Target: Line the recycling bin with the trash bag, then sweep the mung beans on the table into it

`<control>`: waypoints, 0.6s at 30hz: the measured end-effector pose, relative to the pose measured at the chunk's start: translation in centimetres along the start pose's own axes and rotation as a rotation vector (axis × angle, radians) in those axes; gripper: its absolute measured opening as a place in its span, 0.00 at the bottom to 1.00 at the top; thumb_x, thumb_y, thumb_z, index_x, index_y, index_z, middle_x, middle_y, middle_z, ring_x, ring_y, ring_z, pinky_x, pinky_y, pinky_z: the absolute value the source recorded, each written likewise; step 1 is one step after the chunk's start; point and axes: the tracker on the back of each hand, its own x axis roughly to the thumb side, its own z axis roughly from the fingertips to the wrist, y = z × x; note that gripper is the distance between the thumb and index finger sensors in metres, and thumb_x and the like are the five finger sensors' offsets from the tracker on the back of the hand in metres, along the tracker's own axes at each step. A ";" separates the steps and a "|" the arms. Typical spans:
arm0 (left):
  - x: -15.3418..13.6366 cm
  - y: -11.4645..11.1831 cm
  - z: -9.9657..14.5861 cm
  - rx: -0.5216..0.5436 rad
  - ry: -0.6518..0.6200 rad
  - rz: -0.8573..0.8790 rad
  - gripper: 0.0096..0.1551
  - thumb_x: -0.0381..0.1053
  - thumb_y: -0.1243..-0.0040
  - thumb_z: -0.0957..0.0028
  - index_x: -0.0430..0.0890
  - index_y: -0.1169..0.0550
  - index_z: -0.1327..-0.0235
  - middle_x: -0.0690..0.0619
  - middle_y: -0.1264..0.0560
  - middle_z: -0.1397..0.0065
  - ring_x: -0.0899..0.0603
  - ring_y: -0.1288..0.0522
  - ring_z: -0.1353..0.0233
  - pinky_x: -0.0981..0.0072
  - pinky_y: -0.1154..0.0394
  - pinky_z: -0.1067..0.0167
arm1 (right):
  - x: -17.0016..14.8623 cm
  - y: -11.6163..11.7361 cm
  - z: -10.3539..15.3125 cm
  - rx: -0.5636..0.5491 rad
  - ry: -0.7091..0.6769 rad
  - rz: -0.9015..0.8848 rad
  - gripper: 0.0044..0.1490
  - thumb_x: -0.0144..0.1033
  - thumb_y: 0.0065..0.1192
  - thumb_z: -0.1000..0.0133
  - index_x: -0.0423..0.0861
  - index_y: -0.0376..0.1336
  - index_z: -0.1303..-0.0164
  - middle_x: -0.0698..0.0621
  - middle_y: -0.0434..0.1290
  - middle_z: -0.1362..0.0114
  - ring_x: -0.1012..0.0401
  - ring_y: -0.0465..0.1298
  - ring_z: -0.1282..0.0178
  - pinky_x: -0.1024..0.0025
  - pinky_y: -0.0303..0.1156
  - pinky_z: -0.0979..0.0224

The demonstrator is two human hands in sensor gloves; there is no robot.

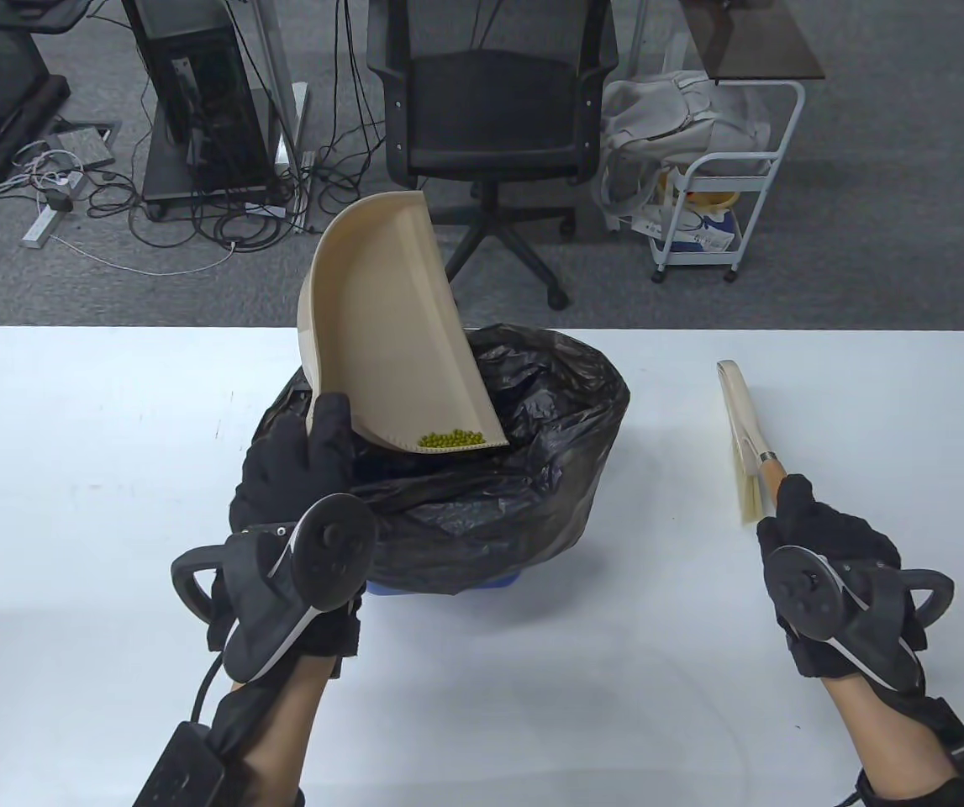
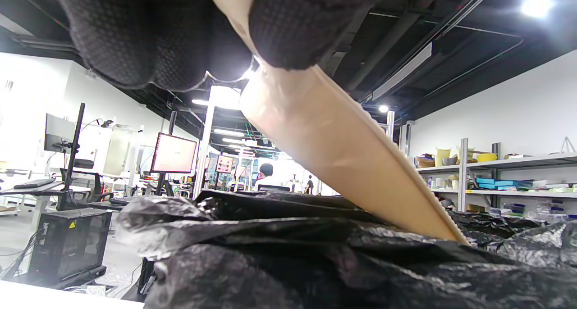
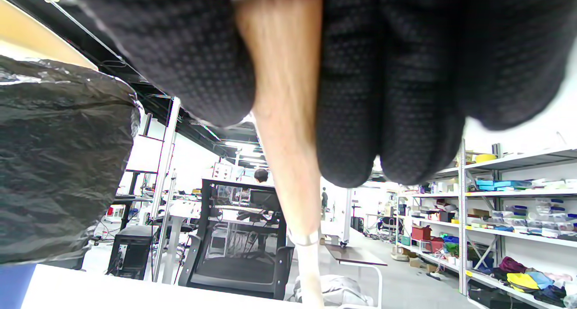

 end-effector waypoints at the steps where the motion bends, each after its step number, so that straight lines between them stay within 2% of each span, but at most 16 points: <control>1: 0.0 0.0 0.0 0.000 -0.001 -0.001 0.39 0.36 0.35 0.45 0.47 0.34 0.18 0.31 0.28 0.22 0.20 0.26 0.28 0.29 0.23 0.37 | 0.0 0.0 0.0 0.000 0.000 0.000 0.35 0.40 0.73 0.47 0.31 0.74 0.36 0.32 0.87 0.51 0.39 0.88 0.53 0.41 0.81 0.50; 18: 1.9 1.0 0.3 0.068 -0.045 -0.114 0.39 0.36 0.35 0.45 0.47 0.34 0.18 0.32 0.28 0.21 0.21 0.25 0.28 0.29 0.24 0.36 | 0.2 0.2 0.2 -0.006 -0.008 0.006 0.35 0.40 0.73 0.48 0.31 0.74 0.36 0.33 0.87 0.51 0.39 0.88 0.53 0.41 0.81 0.50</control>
